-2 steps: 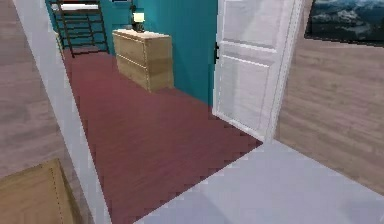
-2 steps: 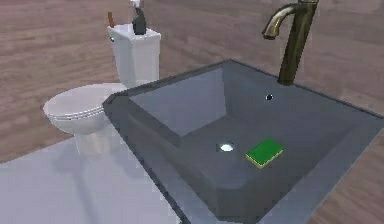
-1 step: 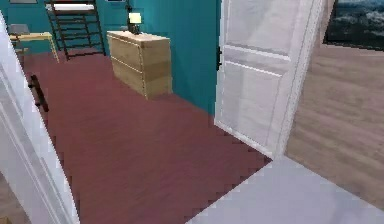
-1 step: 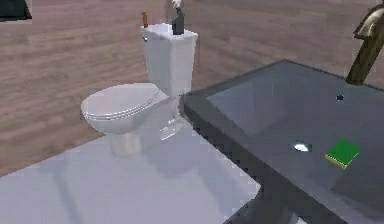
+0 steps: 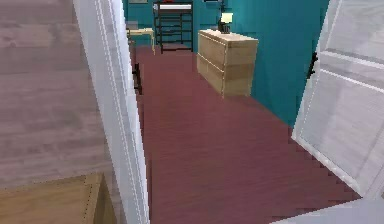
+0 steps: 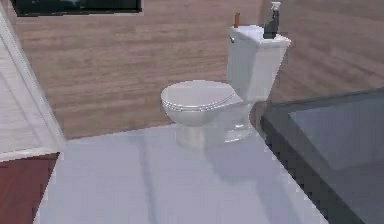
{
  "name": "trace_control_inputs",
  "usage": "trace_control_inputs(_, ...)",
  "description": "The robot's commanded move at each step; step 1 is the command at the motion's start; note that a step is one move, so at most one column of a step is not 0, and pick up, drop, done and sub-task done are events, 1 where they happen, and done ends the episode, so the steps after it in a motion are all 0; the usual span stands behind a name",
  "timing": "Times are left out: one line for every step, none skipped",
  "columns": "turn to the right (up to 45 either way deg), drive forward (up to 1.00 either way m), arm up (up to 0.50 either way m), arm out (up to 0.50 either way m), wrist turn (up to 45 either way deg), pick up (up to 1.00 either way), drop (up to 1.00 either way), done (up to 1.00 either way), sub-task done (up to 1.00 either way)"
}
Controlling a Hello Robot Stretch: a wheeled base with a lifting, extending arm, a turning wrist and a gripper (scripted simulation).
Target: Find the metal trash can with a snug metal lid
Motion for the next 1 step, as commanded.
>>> trace_control_inputs(0.0,0.7,0.0,0.0,0.0,0.0,0.0,0.0,0.0)
